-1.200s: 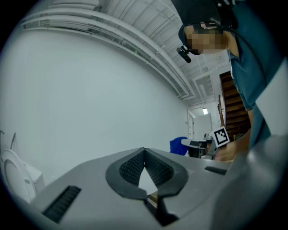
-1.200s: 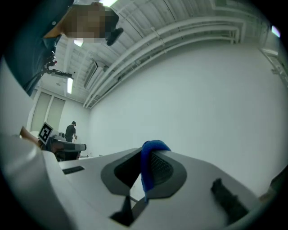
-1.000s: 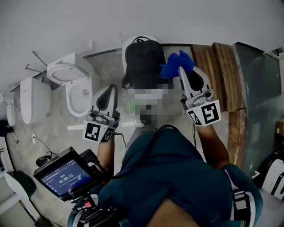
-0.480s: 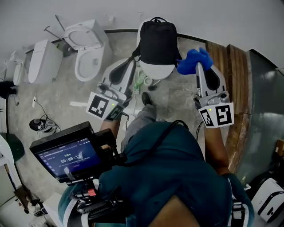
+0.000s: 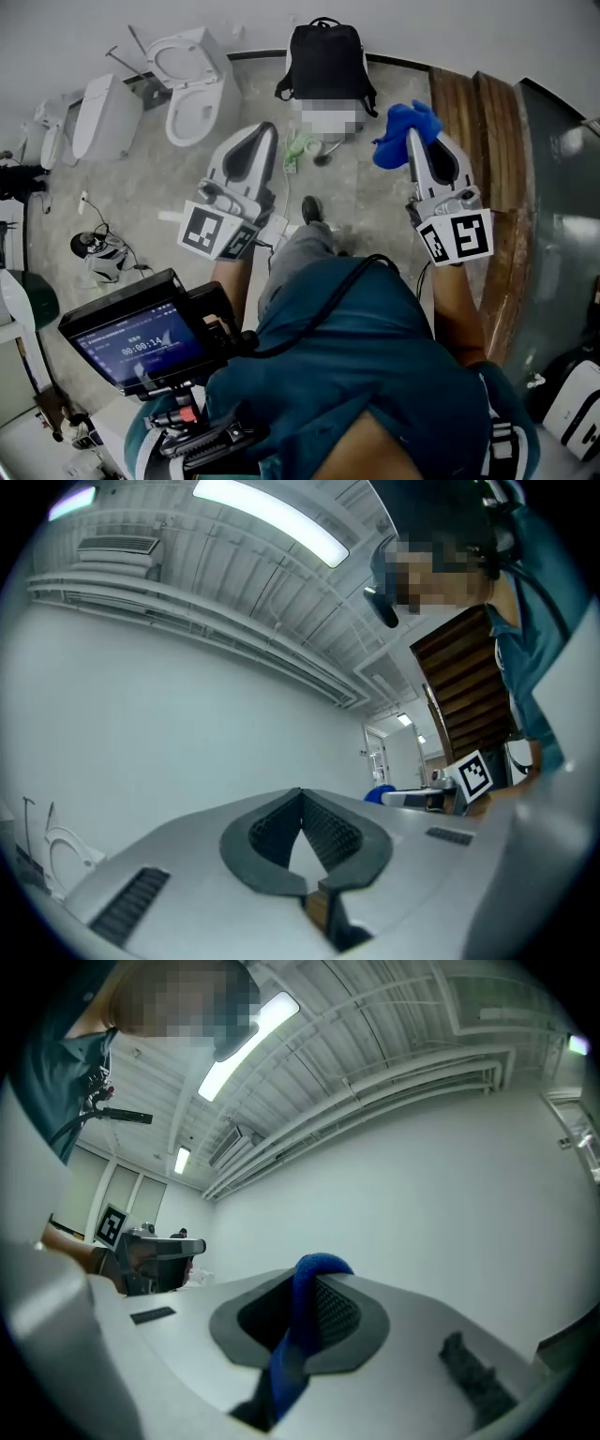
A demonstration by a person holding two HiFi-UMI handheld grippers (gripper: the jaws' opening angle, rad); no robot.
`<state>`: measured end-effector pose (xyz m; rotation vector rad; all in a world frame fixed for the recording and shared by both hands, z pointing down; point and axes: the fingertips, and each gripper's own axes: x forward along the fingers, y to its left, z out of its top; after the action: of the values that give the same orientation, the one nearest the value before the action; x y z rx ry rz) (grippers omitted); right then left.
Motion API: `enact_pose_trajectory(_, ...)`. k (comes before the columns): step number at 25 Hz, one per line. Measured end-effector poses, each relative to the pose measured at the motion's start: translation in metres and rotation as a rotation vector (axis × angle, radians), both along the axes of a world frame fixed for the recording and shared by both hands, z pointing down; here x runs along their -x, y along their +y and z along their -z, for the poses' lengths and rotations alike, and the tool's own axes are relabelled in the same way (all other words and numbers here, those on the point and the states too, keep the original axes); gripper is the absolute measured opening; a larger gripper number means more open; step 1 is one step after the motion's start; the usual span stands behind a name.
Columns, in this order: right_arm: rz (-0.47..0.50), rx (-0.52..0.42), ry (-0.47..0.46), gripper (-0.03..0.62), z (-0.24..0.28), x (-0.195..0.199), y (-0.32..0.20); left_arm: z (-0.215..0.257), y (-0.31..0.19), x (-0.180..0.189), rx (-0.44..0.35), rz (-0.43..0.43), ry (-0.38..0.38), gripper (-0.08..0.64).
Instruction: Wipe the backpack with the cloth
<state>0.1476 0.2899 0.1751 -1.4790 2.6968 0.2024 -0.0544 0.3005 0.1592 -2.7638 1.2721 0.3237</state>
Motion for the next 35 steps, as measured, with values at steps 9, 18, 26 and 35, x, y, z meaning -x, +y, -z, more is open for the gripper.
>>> enact_pose_trajectory(9, -0.020, -0.007, 0.005, 0.029, 0.007, 0.009, 0.027, 0.019, 0.033, 0.004, -0.027, -0.013, 0.014, 0.003)
enact_pose_trajectory(18, -0.031, 0.016, 0.023, 0.029, -0.003, 0.014, 0.048, 0.023, 0.043, 0.002, -0.045, -0.058, 0.015, 0.003)
enact_pose_trajectory(26, -0.030, 0.041, -0.029, 0.029, -0.002, 0.004, 0.051, 0.015, 0.045, -0.007, -0.037, -0.068, -0.025, 0.003)
enact_pose_trajectory(35, -0.012, 0.060, -0.022, 0.028, -0.003, 0.009, 0.045, 0.006, 0.045, -0.002, -0.003, -0.044, -0.006, 0.003)
